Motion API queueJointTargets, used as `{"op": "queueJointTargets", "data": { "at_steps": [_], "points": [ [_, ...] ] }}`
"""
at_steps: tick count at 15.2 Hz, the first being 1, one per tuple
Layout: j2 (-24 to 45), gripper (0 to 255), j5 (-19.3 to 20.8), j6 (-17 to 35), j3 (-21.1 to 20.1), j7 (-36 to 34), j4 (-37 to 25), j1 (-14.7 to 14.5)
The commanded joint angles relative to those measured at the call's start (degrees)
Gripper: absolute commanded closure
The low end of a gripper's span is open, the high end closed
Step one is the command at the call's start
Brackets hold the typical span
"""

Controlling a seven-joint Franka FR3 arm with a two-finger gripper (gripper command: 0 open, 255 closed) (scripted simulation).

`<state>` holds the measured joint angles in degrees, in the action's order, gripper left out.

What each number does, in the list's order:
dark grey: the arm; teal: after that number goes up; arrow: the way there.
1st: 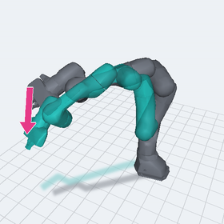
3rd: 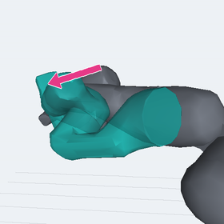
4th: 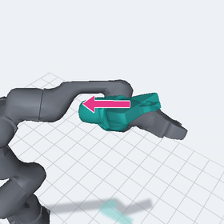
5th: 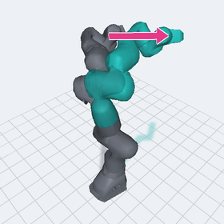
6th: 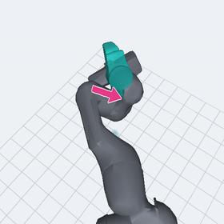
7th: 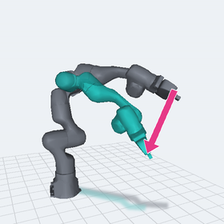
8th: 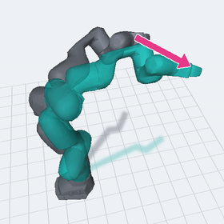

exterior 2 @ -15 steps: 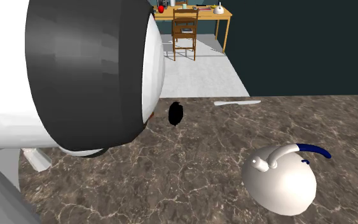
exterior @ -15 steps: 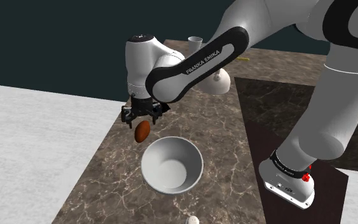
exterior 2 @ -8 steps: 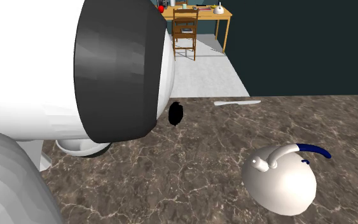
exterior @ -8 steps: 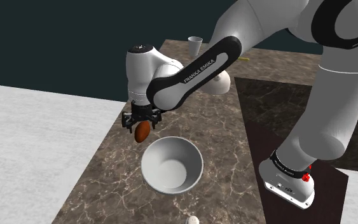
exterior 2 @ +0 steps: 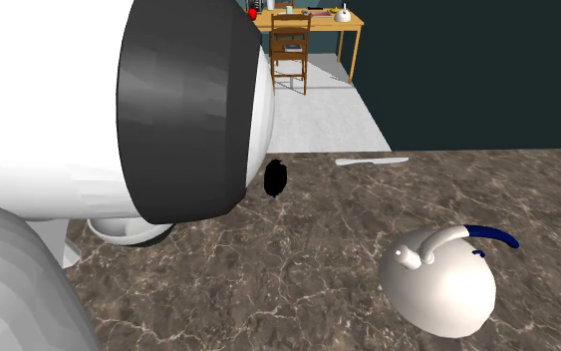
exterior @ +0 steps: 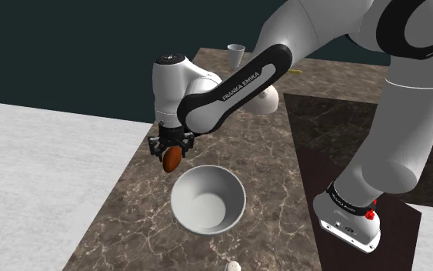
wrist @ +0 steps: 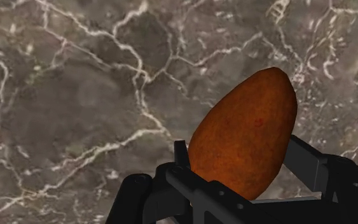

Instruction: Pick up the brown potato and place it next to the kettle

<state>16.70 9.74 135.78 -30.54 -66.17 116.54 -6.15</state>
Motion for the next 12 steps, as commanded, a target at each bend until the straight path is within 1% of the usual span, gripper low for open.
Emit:
{"op": "queueJointTargets", "data": {
  "at_steps": [1, 7, 12],
  "points": [
    [0.02, 255, 0.0, -0.01, -0.01, 0.0, 0.02, -0.01],
    [0.02, 255, 0.0, -0.01, 0.0, 0.0, 0.01, -0.01],
    [-2.34, 255, -1.84, -3.25, -0.77, 1.16, -1.2, 0.63]
  ]
}}
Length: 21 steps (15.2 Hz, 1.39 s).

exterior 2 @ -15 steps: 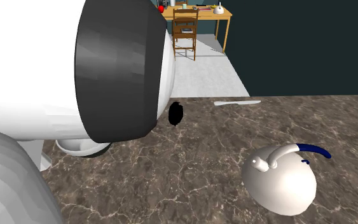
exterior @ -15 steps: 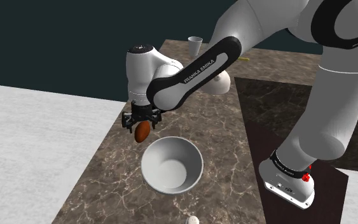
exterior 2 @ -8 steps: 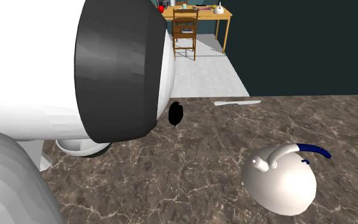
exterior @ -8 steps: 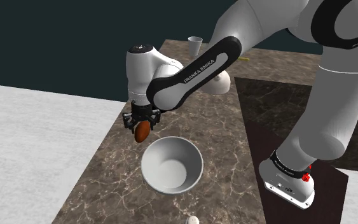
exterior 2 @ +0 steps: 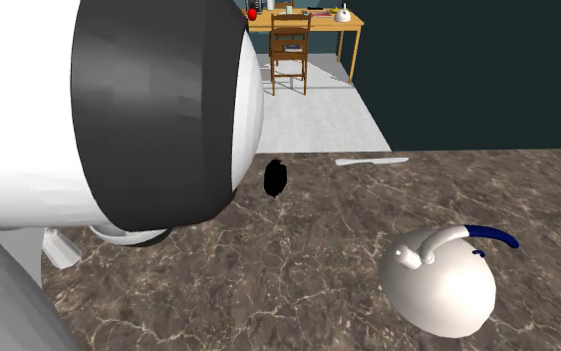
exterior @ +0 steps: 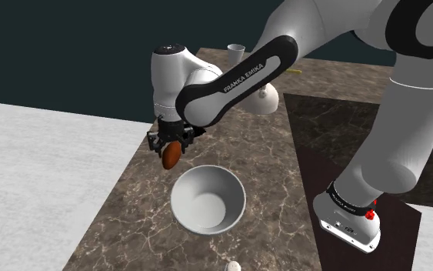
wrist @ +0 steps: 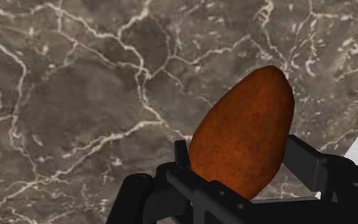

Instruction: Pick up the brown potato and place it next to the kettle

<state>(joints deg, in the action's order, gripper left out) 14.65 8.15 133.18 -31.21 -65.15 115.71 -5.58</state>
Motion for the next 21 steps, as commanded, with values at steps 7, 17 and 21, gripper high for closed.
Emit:
{"op": "queueJointTargets", "data": {
  "at_steps": [7, 17, 21],
  "points": [
    [-3.19, 255, -2.45, -5.34, -0.83, 1.51, -2.63, 0.71],
    [-6.37, 255, -4.76, -12.35, -1.34, 2.93, -6.96, 1.26],
    [-7.3, 255, -5.4, -15.24, -1.44, 3.3, -9.07, 1.39]
  ]
}}
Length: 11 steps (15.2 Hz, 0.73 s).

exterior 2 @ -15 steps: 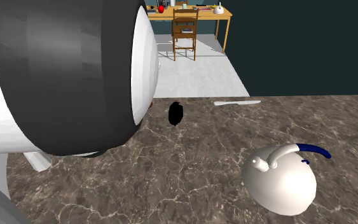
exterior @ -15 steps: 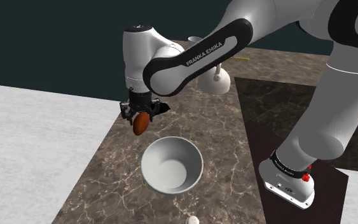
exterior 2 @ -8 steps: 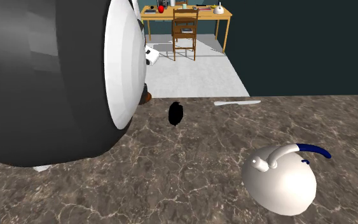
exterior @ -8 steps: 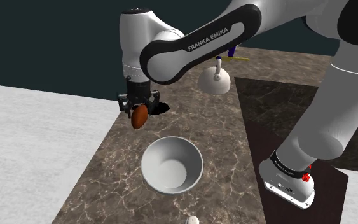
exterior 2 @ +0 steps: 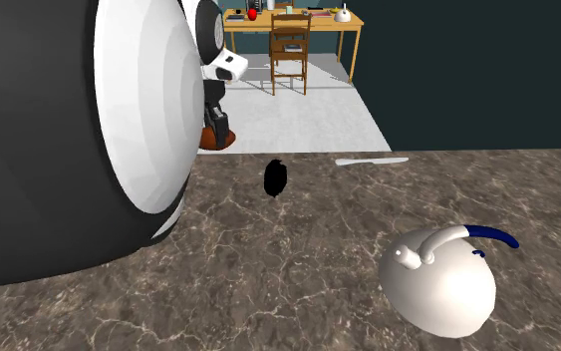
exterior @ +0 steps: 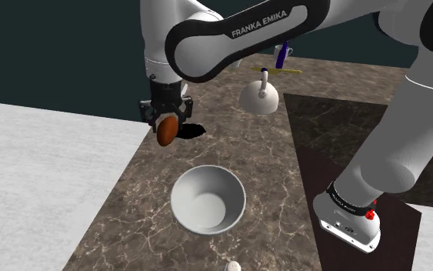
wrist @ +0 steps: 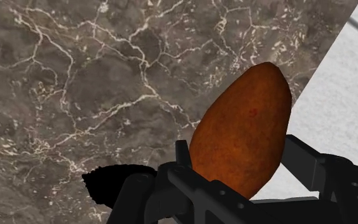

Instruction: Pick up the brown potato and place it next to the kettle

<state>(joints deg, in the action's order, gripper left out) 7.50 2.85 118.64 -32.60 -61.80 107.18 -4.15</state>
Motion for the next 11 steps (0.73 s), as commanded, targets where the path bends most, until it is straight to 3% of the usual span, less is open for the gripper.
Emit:
{"op": "queueJointTargets", "data": {
  "at_steps": [1, 11],
  "points": [
    [-0.35, 255, -0.23, -1.43, -0.08, 0.03, -1.11, -0.02],
    [-1.58, 255, -1.05, -8.85, -0.21, 0.46, -7.5, 0.08]
  ]
}}
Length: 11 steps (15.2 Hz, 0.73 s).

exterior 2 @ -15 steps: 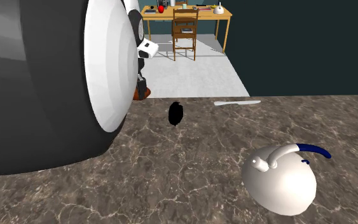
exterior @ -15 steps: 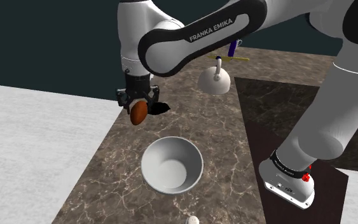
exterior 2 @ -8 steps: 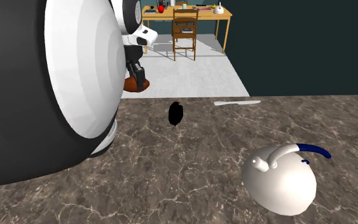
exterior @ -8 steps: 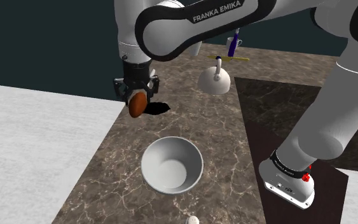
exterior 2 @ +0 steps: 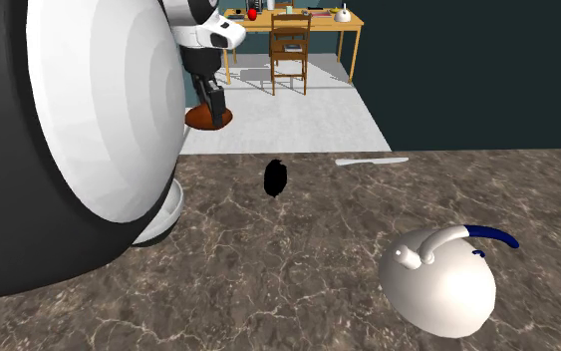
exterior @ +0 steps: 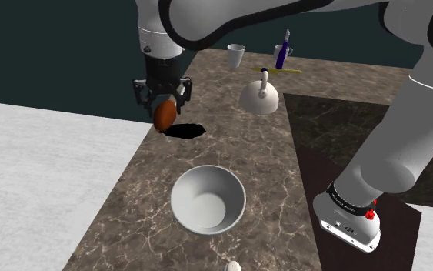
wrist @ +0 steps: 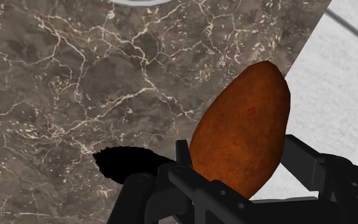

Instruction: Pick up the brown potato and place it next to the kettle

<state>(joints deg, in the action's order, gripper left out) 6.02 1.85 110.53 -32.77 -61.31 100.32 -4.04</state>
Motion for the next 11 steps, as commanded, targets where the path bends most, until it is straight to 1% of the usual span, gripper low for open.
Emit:
{"op": "queueJointTargets", "data": {
  "at_steps": [1, 11],
  "points": [
    [-0.14, 255, -0.08, -1.5, -0.04, -0.02, -1.37, -0.04],
    [0.24, 255, 0.12, -8.99, -0.21, -0.25, -9.18, -0.32]
  ]
}}
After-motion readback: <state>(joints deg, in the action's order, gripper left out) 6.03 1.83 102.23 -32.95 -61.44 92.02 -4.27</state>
